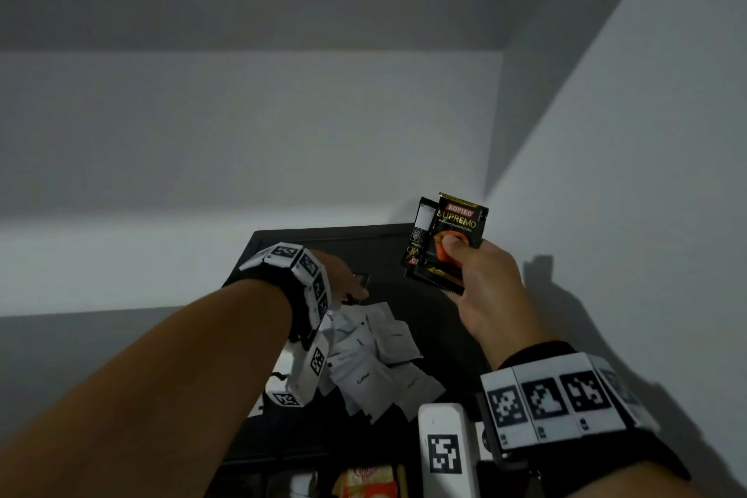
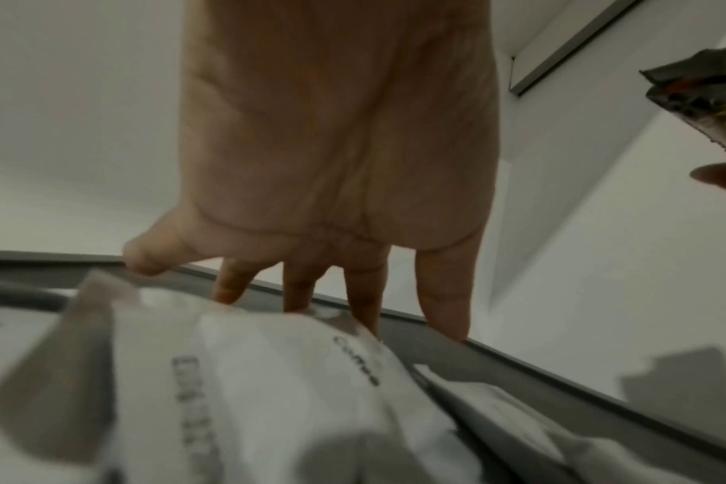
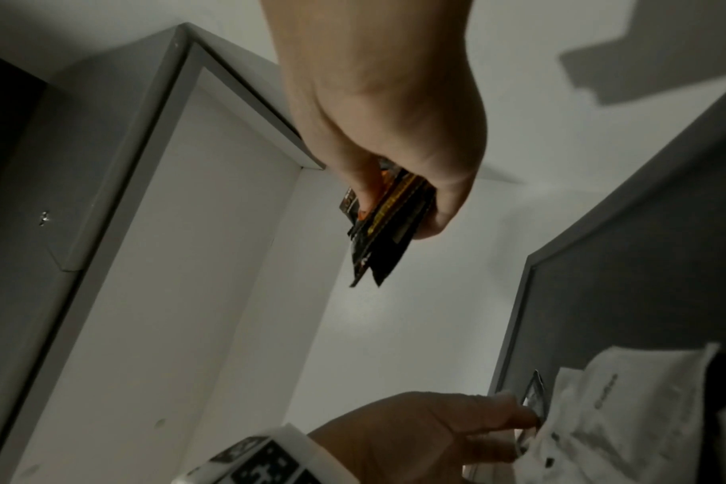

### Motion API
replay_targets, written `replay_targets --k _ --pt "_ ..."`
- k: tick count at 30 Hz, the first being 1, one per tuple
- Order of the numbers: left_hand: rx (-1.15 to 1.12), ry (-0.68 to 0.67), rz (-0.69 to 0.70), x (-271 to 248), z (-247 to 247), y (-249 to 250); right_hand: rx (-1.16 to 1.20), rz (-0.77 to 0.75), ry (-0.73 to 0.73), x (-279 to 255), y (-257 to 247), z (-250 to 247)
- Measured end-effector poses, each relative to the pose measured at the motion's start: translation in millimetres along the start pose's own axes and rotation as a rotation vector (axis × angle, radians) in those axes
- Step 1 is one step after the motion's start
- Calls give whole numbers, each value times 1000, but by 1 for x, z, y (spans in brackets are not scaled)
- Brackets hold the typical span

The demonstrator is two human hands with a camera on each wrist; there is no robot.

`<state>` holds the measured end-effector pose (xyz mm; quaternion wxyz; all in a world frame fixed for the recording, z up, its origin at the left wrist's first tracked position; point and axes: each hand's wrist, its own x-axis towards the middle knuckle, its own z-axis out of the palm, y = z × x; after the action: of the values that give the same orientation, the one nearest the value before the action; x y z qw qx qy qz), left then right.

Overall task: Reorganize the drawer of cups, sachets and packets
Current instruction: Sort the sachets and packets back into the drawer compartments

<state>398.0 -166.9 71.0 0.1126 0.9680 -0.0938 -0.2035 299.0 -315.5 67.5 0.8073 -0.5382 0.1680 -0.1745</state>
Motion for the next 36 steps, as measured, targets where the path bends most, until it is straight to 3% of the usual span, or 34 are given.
replay_targets --k 3,9,14,17,20,24,26,29,33,36 --pt "29 -34 67 10 0 -2 6 20 9 0 1 -2" --pt "165 -55 57 13 0 2 48 56 5 -6 1 4" --pt "144 2 87 6 -1 7 39 60 14 -8 -1 4" --pt "-33 35 90 12 -1 5 27 66 11 -10 -2 4" --pt "-289 174 76 14 -9 8 11 78 8 -7 -4 2" --pt "-739 260 227 1 -27 10 2 91 34 -1 -6 1" --pt "-891 204 315 -9 -33 16 46 110 14 1 -7 2" --pt "-881 76 383 -21 -33 27 110 124 -32 1 -7 9" --pt "-865 -46 384 -22 -36 21 25 62 -11 1 -6 14" --pt "-750 78 266 -7 -38 -6 -16 55 17 1 -6 10"
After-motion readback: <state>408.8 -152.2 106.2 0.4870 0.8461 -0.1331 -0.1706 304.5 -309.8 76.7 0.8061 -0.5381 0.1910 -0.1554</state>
